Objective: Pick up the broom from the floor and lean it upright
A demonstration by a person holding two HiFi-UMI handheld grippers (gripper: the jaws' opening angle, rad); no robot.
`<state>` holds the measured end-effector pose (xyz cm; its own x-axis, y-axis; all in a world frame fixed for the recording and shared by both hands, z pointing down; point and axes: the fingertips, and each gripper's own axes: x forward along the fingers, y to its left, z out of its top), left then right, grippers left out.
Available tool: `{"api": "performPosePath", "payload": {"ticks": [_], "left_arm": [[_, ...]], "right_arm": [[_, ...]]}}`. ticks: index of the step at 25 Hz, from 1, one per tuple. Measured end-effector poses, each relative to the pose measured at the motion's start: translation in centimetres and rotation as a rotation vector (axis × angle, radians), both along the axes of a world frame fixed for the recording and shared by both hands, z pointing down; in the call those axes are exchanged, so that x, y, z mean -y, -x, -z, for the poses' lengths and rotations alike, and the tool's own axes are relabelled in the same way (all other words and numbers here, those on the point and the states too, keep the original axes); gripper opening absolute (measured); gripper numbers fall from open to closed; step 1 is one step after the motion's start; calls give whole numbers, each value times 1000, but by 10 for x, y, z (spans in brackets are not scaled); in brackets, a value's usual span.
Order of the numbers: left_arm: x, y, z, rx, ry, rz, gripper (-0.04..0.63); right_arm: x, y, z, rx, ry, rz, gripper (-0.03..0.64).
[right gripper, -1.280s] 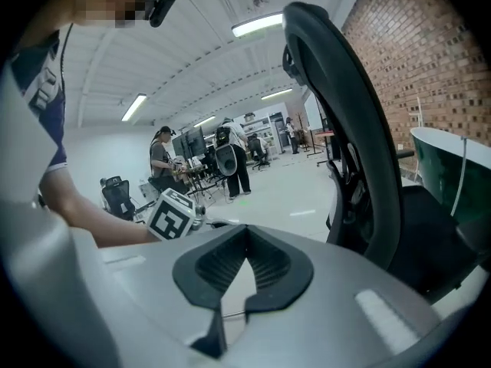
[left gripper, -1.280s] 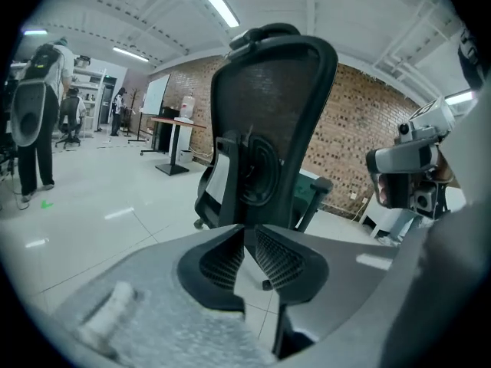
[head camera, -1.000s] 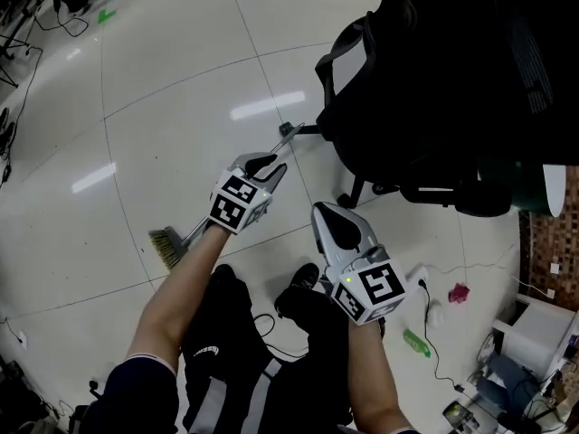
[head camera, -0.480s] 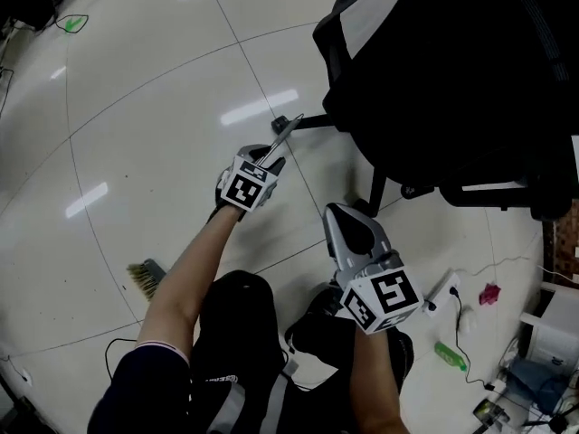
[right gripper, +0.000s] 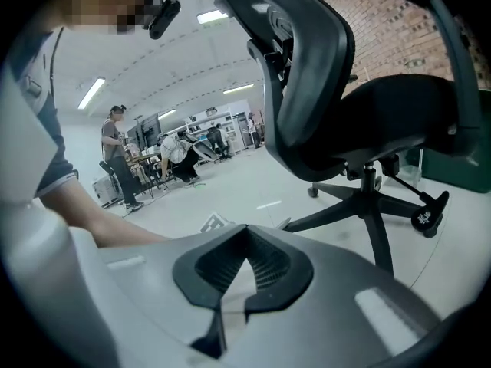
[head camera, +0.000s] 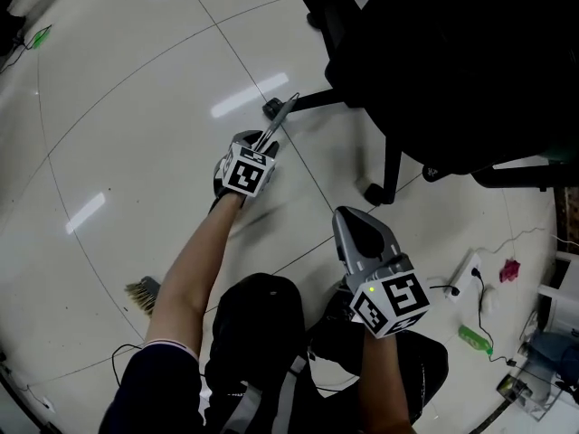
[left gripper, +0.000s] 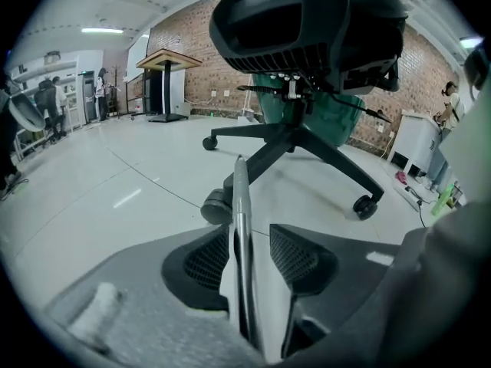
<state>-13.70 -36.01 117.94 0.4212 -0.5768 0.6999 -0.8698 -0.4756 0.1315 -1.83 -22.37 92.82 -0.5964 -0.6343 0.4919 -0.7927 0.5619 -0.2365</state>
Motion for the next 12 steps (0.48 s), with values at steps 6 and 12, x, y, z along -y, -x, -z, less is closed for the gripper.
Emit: {"api": "performPosePath", "payload": {"ticks": [6, 12], "left_arm": [[-2, 1, -15, 27, 65, -23, 91], [-5, 7, 14, 4, 57, -21, 87]], "right_arm": [[4, 1, 0, 1, -20, 1, 6], [13, -1, 14, 20, -40, 8, 6]]}}
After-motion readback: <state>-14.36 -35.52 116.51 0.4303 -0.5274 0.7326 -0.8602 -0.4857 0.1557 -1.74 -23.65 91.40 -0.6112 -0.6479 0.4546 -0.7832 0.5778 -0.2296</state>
